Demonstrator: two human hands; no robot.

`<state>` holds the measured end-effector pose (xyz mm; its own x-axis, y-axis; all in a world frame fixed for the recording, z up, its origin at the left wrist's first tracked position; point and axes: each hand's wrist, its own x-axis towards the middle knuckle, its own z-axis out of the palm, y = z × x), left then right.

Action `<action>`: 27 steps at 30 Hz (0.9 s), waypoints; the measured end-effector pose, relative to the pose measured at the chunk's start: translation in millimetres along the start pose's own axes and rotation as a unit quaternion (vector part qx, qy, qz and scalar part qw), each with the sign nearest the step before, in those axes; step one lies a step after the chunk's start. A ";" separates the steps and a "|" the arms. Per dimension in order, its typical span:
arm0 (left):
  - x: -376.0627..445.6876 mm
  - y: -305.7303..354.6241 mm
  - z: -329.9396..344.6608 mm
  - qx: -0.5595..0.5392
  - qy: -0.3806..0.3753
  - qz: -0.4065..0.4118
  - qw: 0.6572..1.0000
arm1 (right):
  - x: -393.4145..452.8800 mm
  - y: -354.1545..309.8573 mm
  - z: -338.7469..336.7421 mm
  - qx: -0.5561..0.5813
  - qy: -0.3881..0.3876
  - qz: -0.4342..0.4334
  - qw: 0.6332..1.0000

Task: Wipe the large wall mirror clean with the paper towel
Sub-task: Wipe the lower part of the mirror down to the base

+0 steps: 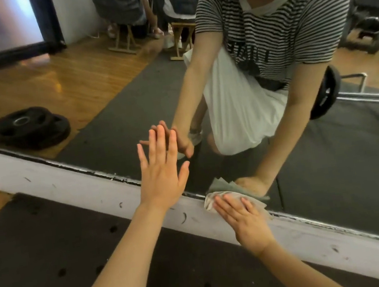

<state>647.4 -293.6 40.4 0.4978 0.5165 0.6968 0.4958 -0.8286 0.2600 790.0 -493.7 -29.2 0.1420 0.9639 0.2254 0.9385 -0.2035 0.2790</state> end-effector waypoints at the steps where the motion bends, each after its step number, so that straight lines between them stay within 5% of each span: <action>1: 0.6 0.6 1.4 0.000 0.002 -0.002 1.000 | 0.5 -2.6 -2.8 0.006 -0.001 0.004 1.000; 5: -1.3 1.8 1.4 -0.014 0.011 0.005 1.000 | 1.1 -9.0 -17.1 0.025 0.025 -0.007 0.999; 16: -1.6 10.9 -8.7 -0.135 0.040 -0.077 0.987 | 68.9 -2.2 -158.7 0.079 0.262 -0.095 0.957; 23: -7.8 -5.9 -10.6 -0.116 0.010 -0.167 0.979 | 117.1 18.1 -218.2 0.014 0.401 -0.023 0.916; 27: -21.6 -12.6 -4.3 -0.096 -0.052 -0.189 0.976 | 132.9 23.7 -201.0 -0.036 0.386 0.048 0.921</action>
<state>627.4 -295.2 24.9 0.3795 0.8045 0.4569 0.5202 -0.5939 0.6137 767.9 -405.0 195.0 -0.0691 0.5378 0.8402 0.9060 -0.3188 0.2786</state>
